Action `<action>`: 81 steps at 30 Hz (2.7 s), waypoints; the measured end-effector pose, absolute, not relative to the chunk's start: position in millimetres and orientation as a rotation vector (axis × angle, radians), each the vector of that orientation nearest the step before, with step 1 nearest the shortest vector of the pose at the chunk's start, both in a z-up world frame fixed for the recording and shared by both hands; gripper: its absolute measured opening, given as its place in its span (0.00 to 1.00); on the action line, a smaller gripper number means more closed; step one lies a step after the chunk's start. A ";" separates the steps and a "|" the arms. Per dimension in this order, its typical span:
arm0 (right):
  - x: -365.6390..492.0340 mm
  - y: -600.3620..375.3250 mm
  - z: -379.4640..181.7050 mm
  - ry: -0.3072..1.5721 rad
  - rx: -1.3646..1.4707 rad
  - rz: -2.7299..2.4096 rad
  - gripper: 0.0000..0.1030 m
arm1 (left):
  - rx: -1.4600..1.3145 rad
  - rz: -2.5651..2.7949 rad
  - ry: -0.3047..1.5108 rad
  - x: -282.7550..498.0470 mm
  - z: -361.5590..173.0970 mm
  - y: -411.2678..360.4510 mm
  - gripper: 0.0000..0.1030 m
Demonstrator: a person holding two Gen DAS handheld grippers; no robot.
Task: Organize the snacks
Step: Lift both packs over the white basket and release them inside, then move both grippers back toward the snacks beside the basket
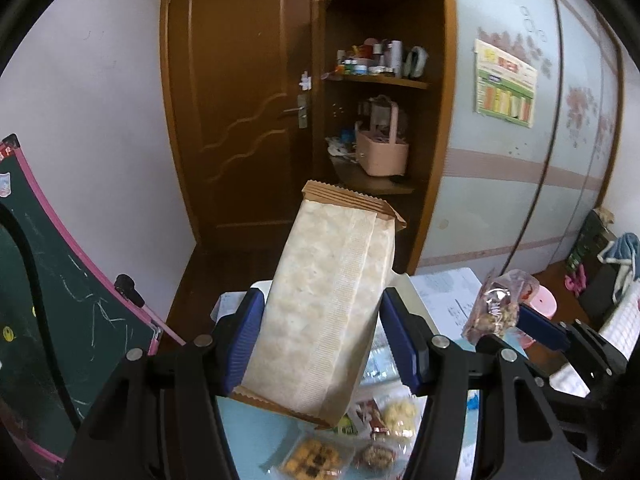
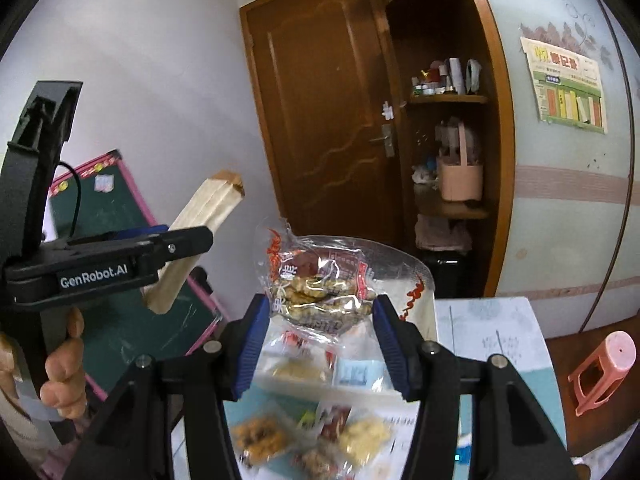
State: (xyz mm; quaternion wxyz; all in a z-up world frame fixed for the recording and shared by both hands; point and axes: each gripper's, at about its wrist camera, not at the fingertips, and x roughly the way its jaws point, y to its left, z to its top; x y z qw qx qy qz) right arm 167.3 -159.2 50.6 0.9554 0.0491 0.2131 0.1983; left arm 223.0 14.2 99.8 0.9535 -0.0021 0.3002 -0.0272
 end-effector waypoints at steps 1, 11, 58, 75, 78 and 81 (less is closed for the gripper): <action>173.7 -158.8 52.7 0.432 0.105 0.398 0.52 | -0.005 -0.044 0.610 231.0 99.7 14.9 0.56; 240.2 -144.2 34.7 0.497 0.134 0.332 0.53 | 0.037 0.025 0.694 302.8 50.8 4.7 0.57; 155.8 -131.8 20.8 0.568 -0.040 0.312 0.68 | -0.029 -0.112 0.683 190.3 66.1 0.6 0.97; 116.2 -147.1 18.6 0.556 -0.044 0.318 0.68 | 0.000 -0.122 0.631 132.4 65.6 4.7 0.97; 115.7 -148.8 9.8 0.567 -0.061 0.315 0.68 | 0.004 -0.110 0.653 132.2 53.7 7.7 0.97; 119.9 -153.0 -2.3 0.592 -0.062 0.305 0.68 | 0.005 -0.100 0.679 134.6 38.1 11.7 0.97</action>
